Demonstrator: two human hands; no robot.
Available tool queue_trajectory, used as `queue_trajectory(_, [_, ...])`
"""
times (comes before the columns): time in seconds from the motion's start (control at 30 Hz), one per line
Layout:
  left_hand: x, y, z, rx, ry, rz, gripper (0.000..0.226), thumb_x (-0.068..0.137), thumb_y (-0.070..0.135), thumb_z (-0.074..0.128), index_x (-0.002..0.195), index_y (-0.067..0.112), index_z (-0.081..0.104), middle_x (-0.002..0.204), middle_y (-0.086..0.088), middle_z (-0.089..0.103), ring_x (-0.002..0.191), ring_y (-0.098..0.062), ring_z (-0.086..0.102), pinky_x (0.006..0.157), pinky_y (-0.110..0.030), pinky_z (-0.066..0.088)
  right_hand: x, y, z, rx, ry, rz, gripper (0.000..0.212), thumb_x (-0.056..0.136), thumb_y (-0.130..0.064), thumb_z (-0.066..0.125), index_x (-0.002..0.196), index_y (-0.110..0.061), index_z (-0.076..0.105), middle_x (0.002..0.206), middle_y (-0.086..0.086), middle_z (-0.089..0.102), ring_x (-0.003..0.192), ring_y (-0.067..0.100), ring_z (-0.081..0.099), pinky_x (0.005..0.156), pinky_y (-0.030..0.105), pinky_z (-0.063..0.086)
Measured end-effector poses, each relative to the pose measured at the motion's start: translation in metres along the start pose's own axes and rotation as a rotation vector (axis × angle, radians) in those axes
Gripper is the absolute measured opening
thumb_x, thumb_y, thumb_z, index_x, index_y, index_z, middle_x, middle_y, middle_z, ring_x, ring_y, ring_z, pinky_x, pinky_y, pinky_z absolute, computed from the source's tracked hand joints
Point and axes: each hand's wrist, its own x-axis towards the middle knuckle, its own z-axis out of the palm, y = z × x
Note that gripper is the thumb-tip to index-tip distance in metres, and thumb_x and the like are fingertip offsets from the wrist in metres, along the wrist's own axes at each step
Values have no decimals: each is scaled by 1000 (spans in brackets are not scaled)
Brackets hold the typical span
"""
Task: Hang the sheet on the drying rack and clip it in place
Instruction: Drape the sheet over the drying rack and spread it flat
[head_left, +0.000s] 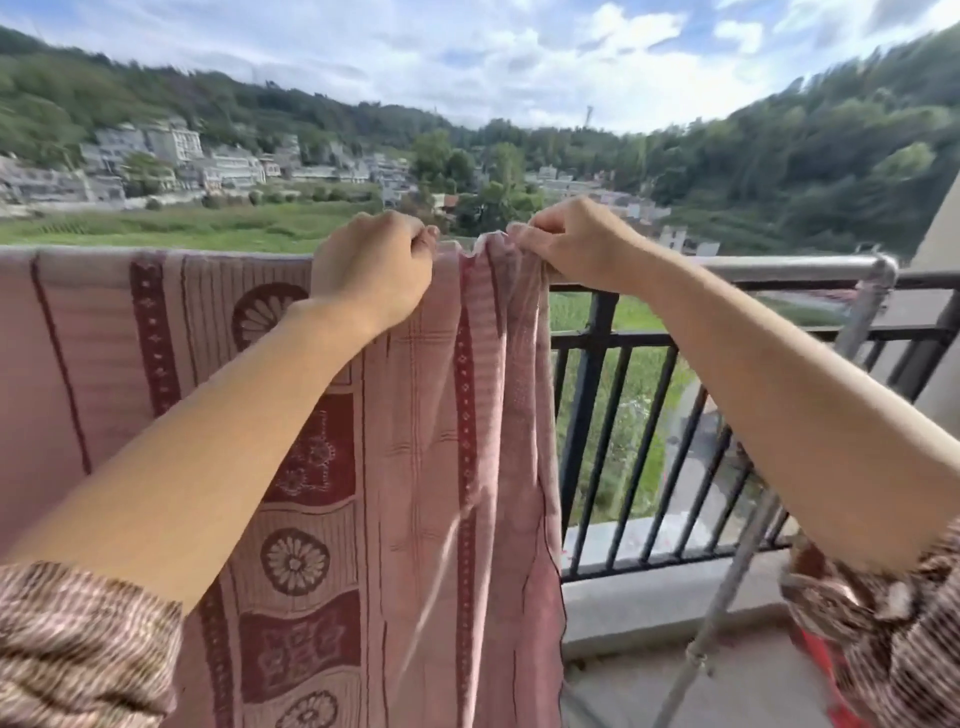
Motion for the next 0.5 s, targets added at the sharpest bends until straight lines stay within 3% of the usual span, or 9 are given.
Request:
queue_trajectory(0.1, [5,23,12,35,-46,-16,37,98,32,38,85,16,68,59,-2,53,64,-29,53,55,-29,38,-7,20,-10,42,-34,-63,43,99,-37,46,66,-9,51,38,-8,42,29,3,33,35,11,23])
queue_trajectory(0.2, [6,37,22,68,-28,-59,40,98,30,37,68,12,57,52,0,45,56,-27,47,45,-25,26,-11,40,-17,20,-12,-149,36,97,-31,51,76,-4,62,56,-4,52,39,1,39,38,12,29])
queue_trajectory(0.27, [7,43,30,102,20,-75,42,97,29,36,69,7,58,55,-5,48,57,-30,48,46,-28,26,-15,54,-18,27,99,-239,19,93,-21,57,91,-8,70,75,-1,66,58,2,55,51,13,43])
queue_trajectory(0.37, [0,54,45,109,232,-12,46,91,29,30,87,4,68,73,-14,67,73,-32,63,61,-33,43,-32,72,-14,51,345,-444,10,85,-13,60,86,-9,69,84,2,69,74,12,59,66,21,49])
queue_trajectory(0.43, [-14,69,56,80,393,-36,34,89,22,39,101,8,68,98,-12,69,96,-29,62,84,-39,45,-47,86,-6,81,325,-555,10,81,-13,58,80,-8,67,78,2,66,70,17,59,63,29,51])
queue_trajectory(0.5, [-35,90,70,110,515,-93,27,86,18,45,104,8,63,106,-12,62,105,-31,56,94,-45,40,-57,105,11,90,203,-581,11,81,-13,57,78,-9,67,73,-1,64,66,18,59,62,36,53])
